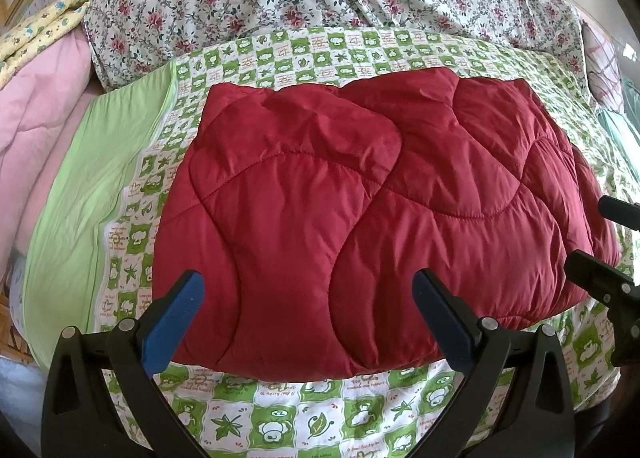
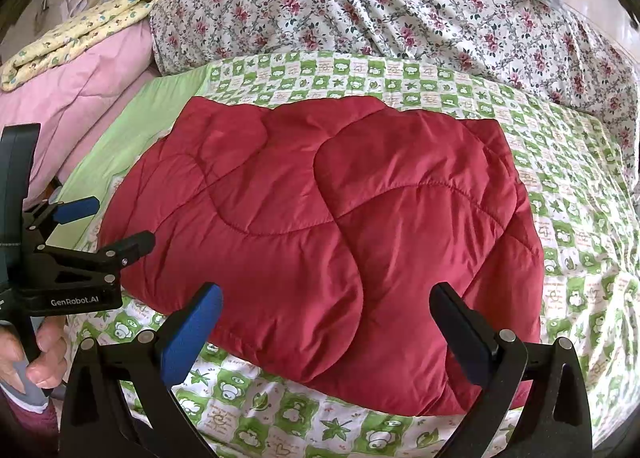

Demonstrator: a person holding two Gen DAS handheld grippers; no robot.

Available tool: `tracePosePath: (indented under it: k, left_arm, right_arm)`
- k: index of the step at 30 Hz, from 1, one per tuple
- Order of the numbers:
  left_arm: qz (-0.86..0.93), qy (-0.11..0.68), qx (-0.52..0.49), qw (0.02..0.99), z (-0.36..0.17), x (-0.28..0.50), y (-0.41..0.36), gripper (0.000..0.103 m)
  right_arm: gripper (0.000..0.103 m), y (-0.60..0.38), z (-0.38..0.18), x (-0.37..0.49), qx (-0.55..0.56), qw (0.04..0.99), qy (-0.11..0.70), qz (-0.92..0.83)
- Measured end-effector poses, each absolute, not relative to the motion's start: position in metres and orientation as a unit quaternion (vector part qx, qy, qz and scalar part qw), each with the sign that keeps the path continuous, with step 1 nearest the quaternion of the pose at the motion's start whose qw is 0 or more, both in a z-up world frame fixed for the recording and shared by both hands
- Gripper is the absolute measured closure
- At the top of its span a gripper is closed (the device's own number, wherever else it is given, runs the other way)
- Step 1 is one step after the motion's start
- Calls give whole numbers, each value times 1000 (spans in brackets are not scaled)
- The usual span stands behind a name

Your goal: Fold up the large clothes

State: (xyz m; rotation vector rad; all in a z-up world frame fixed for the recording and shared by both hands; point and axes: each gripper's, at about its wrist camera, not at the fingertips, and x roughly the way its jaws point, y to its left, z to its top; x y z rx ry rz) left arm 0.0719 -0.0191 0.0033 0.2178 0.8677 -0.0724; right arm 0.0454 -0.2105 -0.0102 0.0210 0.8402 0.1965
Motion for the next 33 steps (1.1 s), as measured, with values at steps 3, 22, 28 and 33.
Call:
tracePosePath:
  k: [3, 22, 28, 33]
  left_arm:
    - [-35, 420, 105, 901, 3, 72, -19, 0]
    - [-32, 422, 107, 899, 1, 75, -18, 0]
    - [-36, 426, 104, 898, 0, 77, -16, 0]
    - [-44, 430, 108, 895, -2, 78, -19, 0]
  right_arm:
    - [0, -211, -10, 45, 11, 909, 406, 95]
    - [0, -211, -12, 45, 17, 908, 409, 90]
    - [0, -210, -16, 47, 21, 907, 412, 86]
    - [0, -210, -18, 47, 26, 906, 414, 87]
